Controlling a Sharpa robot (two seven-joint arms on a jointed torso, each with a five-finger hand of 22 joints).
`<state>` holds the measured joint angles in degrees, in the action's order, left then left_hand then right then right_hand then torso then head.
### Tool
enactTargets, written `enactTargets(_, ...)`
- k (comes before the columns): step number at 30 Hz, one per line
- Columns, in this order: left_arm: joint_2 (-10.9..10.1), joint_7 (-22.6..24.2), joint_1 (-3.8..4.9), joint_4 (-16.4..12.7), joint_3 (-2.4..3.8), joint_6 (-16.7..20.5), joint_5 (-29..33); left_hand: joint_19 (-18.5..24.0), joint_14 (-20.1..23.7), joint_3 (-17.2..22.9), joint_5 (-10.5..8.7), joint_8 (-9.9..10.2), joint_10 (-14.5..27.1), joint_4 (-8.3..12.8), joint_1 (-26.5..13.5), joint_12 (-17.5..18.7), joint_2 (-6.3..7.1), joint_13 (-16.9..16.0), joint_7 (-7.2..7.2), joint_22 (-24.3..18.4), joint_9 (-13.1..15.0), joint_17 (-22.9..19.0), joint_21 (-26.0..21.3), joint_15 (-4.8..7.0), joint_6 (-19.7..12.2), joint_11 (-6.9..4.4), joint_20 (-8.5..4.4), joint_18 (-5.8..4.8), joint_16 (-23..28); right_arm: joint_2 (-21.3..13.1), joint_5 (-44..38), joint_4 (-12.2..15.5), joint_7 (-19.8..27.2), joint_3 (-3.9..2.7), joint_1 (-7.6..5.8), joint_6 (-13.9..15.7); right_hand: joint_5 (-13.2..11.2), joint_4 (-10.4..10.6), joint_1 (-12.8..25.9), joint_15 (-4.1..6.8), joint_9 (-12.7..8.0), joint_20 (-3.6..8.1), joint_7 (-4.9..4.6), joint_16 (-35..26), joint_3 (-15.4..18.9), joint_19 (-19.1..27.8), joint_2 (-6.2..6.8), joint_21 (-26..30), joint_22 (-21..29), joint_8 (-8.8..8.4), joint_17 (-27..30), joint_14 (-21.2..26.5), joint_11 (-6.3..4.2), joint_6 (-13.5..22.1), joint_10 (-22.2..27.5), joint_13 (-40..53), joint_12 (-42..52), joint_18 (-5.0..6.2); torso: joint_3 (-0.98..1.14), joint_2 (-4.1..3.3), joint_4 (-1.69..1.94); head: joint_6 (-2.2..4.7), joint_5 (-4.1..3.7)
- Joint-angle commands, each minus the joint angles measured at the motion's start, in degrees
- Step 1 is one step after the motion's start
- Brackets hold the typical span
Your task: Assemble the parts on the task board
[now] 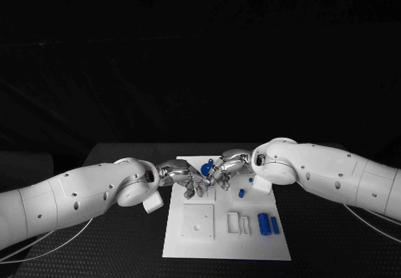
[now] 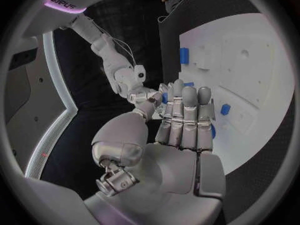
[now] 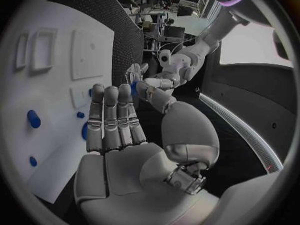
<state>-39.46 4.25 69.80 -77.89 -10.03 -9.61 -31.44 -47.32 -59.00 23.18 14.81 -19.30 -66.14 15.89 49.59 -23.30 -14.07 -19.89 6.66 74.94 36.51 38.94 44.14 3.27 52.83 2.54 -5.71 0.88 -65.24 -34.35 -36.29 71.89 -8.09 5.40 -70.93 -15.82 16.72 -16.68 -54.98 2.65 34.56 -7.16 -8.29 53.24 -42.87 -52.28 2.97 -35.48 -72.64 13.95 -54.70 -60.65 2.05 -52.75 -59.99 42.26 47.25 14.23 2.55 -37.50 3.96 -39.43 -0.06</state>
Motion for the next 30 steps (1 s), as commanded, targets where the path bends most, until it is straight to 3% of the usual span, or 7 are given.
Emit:
enactTargets(1, 0.2, 2.4, 0.25, -0.4, 0.27, -0.4, 1.6, -0.1, 0.0, 0.2, 0.44, 0.0, -0.8, 0.4, 0.0, -0.3, -0.49, 0.0, 0.15, 1.3, 0.2, 0.1, 0.4, 0.67, 0.5, -0.49, -3.71, -0.1, -0.4, -0.1, 0.2, 0.1, 0.1, 0.16, 0.24, -0.5, 1.4, 0.1, 0.7, -0.54, -0.1, -0.13, -0.03, -0.5, -0.2, 0.3, 0.09, 0.4, 0.1, -0.21, 0.1, 0.0, 0.02, -0.1, 0.3, -0.3, -0.3, 0.77, 0.01, 0.0, 0.01, 0.0, 0.02)
enactTargets(9, 0.0, 1.8, 0.25, -0.4, 0.25, -0.1, 1.5, -0.4, -0.3, 0.7, 1.74, -0.2, -1.2, 0.6, -0.2, -0.9, -0.35, -0.2, 0.2, 1.3, 0.6, 0.2, 0.8, 0.81, 0.8, -0.6, -3.86, -0.04, -0.9, -0.3, 0.3, 0.0, 0.5, 0.16, 0.24, 2.3, 4.2, 0.1, 1.2, -0.65, -0.3, -0.24, -0.07, -0.8, -0.3, 0.4, 0.39, 0.8, 0.0, -0.3, 0.2, 0.0, 0.08, 0.0, 0.4, -0.7, -0.5, 0.77, 0.03, 0.0, 0.02, 0.08, 0.07)
enactTargets(16, -0.3, 0.7, 0.26, -0.5, 0.24, 0.8, 1.1, -0.5, -0.3, 1.0, 3.61, -0.4, -1.4, 0.7, -0.6, -1.4, -0.16, -0.4, 0.06, 1.3, 1.0, 0.2, 1.2, 0.91, 1.1, -0.72, -3.95, -0.04, -1.2, -0.4, 1.5, -1.7, 3.1, 0.16, 0.24, 11.5, 2.1, 0.2, 4.0, -2.32, -1.6, -1.21, -1.69, -3.1, 4.5, 3.6, 2.85, 2.8, 0.0, -2.31, 1.2, 3.0, 1.82, 3.7, 3.6, -2.5, -2.6, 0.46, -0.01, 0.04, -0.03, 0.1, 0.15)
enactTargets(20, -0.4, -0.9, 0.28, -0.3, 0.23, 1.9, 1.0, -0.5, -0.5, 1.1, 6.33, -0.7, -1.9, 0.9, -1.4, -1.9, -0.04, -0.6, -0.18, 1.3, 1.5, 0.2, 1.8, 1.12, 1.6, -0.94, -4.14, 0.01, -1.6, -0.7, 1.9, -3.3, 5.6, 0.08, 0.23, 17.2, 1.6, 0.9, 7.8, -2.99, -2.4, -1.65, -2.4, -3.7, 9.0, 4.9, 4.76, 3.8, 0.0, -3.01, 1.6, 4.1, 2.39, 5.2, 4.9, -3.1, -2.8, 0.34, -0.01, 0.09, -0.06, 0.22, 0.21)
enactTargets(25, -0.6, -3.2, 0.31, 0.0, 0.22, 3.4, 0.8, -0.5, -0.7, 1.4, 9.56, -1.0, -2.6, 1.0, -2.0, -2.4, 0.28, -0.7, -0.5, 1.3, 1.9, 0.2, 2.3, 1.38, 2.3, -1.21, -4.34, 0.08, -1.9, -1.0, 1.9, -5.1, 6.6, -0.7, 0.23, 19.5, 3.3, 1.1, 8.0, -2.96, -2.6, -1.77, -2.26, -3.7, 9.5, 4.8, 4.57, 4.0, -0.1, -2.69, 1.8, 4.0, 2.27, 4.8, 4.9, -3.3, -2.4, 0.57, -0.01, 0.26, -0.08, 0.33, 0.37)
enactTargets(29, -0.6, -6.5, 0.4, 0.4, 0.2, 4.9, 0.3, -0.6, -0.8, 1.9, 9.53, -1.1, -2.8, 0.9, -1.9, -2.6, 0.59, -0.8, -0.64, 1.3, 2.1, 0.2, 2.5, 1.5, 2.5, -1.34, -4.46, 0.17, -2.0, -1.3, 1.5, -6.1, 7.0, -1.37, 0.21, 20.4, 4.9, 1.1, 7.8, -2.93, -2.7, -1.84, -2.21, -3.7, 9.4, 4.7, 4.4, 4.1, -0.2, -2.51, 1.9, 4.0, 2.16, 4.5, 4.9, -3.5, -2.3, 0.67, 0.03, 0.57, -0.14, 0.18, 0.48)
enactTargets(30, -0.7, -7.4, 0.48, 0.4, 0.19, 5.3, -0.1, -0.8, -1.3, 6.5, 3.57, -1.7, -4.0, -0.1, 0.7, -3.2, 3.36, -1.0, -1.37, 1.2, 2.5, 0.3, 2.7, 2.1, 3.6, -1.88, -5.0, 0.8, -2.4, -1.4, 1.5, -6.2, 7.1, -1.52, 0.18, 20.6, 5.2, 1.1, 7.8, -2.92, -2.7, -1.86, -2.19, -3.7, 9.4, 4.7, 4.36, 4.1, -0.2, -2.48, 1.9, 3.9, 2.15, 4.5, 4.9, -3.5, -2.3, 0.69, 0.05, 0.72, -0.17, 0.14, 0.57)
